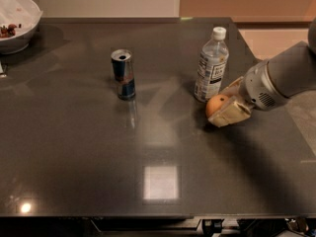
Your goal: Move orange near blue plastic bottle
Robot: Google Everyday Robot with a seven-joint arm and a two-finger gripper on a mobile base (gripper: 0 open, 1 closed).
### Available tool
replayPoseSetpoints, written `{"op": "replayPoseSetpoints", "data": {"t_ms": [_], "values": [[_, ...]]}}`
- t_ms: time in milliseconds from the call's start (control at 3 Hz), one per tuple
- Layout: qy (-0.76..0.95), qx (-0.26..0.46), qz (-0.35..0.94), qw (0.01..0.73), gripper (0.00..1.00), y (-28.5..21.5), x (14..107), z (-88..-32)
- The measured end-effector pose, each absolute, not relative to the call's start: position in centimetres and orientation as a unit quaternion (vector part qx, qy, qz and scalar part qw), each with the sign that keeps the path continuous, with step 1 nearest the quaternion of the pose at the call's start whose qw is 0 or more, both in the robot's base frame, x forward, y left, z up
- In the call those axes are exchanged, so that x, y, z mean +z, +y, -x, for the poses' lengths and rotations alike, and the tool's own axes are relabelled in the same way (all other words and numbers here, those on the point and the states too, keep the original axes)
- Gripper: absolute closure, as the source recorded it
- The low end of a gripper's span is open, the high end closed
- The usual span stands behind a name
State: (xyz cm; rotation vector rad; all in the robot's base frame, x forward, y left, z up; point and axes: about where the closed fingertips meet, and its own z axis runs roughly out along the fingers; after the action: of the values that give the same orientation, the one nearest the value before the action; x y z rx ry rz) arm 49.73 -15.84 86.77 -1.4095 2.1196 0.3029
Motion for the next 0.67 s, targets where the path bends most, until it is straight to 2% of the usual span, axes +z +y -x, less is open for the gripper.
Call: {"op": "replayPoseSetpoints", "data": {"t_ms": [333, 667], "values": [[0.795, 0.102, 0.516, 0.302, 0.82, -16.45, 86.27, -50.93], [0.796, 0.088, 0.510, 0.315, 0.59, -16.85, 85.84, -51.81]]}}
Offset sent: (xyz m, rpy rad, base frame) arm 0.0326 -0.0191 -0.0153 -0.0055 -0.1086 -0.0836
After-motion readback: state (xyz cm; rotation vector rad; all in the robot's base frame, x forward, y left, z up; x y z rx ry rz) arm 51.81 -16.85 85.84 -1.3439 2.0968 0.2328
